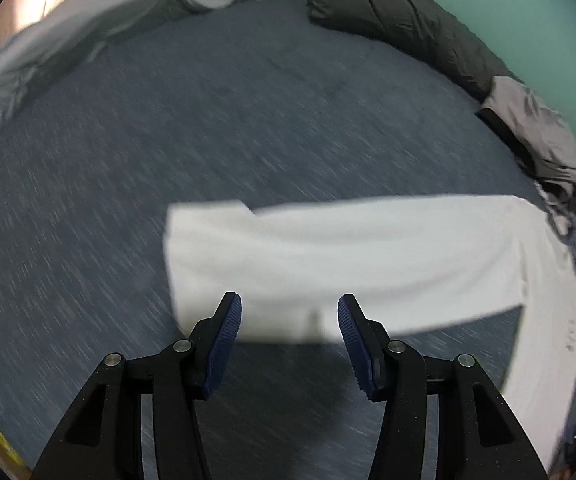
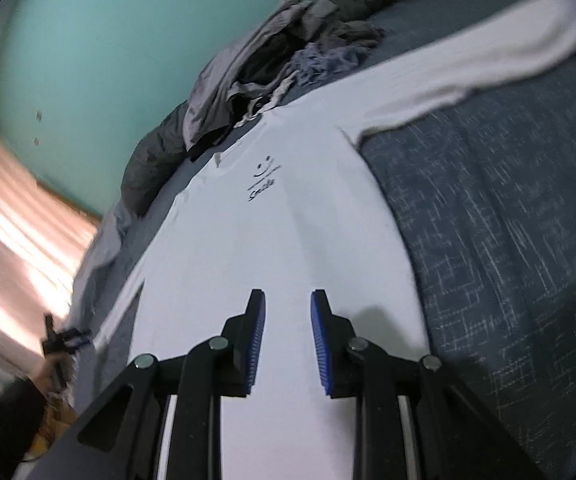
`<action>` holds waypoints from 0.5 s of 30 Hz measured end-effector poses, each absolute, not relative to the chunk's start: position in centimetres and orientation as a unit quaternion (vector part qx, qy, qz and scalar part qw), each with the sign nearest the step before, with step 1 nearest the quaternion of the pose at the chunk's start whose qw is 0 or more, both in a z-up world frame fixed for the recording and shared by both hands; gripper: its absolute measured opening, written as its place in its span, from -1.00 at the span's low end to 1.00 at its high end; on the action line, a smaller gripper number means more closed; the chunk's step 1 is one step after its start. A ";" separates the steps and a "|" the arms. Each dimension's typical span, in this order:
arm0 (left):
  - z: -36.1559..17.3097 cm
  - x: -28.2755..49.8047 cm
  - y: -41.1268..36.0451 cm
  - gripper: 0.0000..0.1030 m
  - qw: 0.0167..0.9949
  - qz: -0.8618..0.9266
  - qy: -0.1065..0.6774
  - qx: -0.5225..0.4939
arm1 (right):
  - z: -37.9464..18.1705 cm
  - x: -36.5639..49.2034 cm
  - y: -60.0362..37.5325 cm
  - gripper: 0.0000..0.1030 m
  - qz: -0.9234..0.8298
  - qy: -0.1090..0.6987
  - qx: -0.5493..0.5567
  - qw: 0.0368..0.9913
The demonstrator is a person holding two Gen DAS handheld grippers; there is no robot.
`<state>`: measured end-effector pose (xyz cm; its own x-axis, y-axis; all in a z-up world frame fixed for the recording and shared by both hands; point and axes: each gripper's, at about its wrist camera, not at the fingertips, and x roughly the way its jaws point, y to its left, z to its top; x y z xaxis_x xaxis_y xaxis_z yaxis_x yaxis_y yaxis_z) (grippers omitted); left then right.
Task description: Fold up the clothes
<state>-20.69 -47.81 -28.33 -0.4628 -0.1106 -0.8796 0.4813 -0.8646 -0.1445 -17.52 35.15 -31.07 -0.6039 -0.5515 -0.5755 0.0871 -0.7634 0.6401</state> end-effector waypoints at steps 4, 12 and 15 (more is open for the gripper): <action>-28.1 -21.5 -50.2 0.06 0.190 -0.837 0.188 0.478 | -31.3 -17.5 35.5 -0.55 -0.851 -0.286 0.406 0.170; -29.5 -21.6 -55.4 0.06 0.212 -0.831 0.219 0.466 | -31.4 -17.6 33.7 -0.55 -0.854 -0.263 0.410 0.182; -30.5 -21.6 -56.4 0.05 0.216 -0.827 0.228 0.467 | -31.5 -17.5 33.1 -0.55 -0.856 -0.255 0.409 0.187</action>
<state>-21.64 -56.35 -30.47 -0.4709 -0.1437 -0.8704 0.5694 -0.8031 -0.1755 -17.55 33.13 -31.50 -0.5959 -0.5277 -0.6053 0.1112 -0.8007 0.5886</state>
